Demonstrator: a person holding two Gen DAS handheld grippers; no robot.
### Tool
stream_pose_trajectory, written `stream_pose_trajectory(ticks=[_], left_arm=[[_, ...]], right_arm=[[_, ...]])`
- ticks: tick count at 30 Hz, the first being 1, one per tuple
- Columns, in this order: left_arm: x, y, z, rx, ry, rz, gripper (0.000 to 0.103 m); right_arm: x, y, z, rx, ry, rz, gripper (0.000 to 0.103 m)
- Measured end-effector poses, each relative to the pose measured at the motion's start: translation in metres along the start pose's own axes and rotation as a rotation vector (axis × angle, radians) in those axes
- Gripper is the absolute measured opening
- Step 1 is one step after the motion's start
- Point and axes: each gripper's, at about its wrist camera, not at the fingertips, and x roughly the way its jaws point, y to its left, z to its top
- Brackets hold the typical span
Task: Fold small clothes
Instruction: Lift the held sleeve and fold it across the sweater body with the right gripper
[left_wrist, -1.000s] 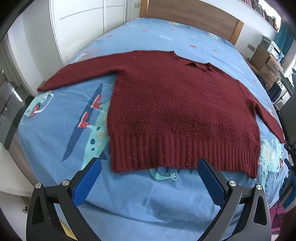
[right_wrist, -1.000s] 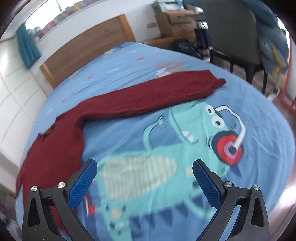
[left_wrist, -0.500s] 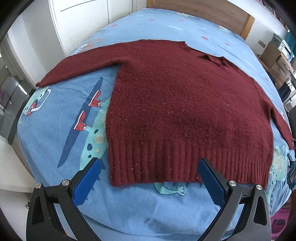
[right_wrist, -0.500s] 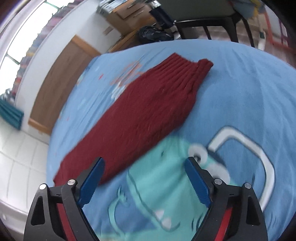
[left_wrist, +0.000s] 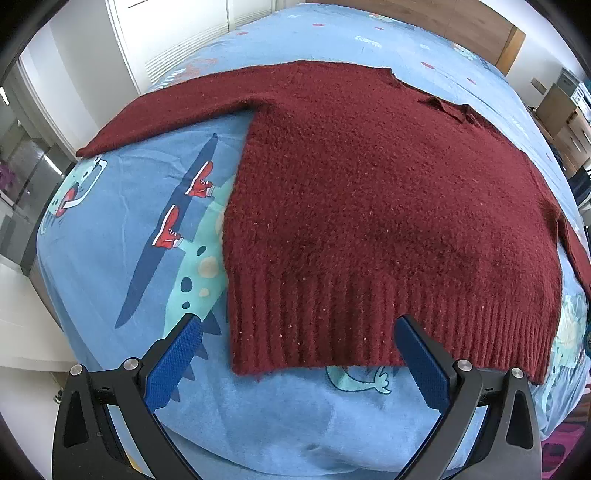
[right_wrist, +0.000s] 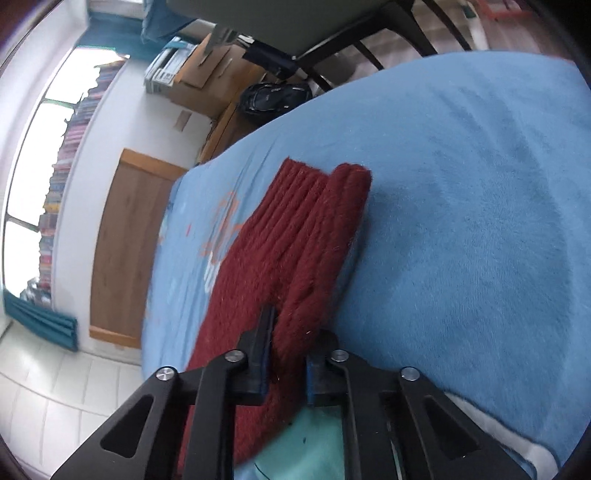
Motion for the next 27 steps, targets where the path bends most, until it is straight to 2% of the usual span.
stream_pose_trajectory(ticks=[7, 13, 18, 27], left_arm=[[0.007, 0.008, -0.001, -0.032, 0.016, 0.005, 0.102], [0.011, 0.022, -0.002, -0.08, 0.032, -0.025, 0.102], [0.009, 0.037, -0.003, -0.108, 0.029, -0.04, 0.102], [0.003, 0.078, -0.009, -0.19, 0.013, -0.066, 0.102]], right_arm=[[-0.002, 0.039, 0.009, -0.05, 0.013, 0.065, 0.008], [0.008, 0.099, -0.012, -0.125, 0.076, 0.156, 0.008], [0.03, 0.156, -0.051, -0.152, 0.17, 0.253, 0.008], [0.076, 0.27, -0.158, -0.199, 0.369, 0.401, 0.008]])
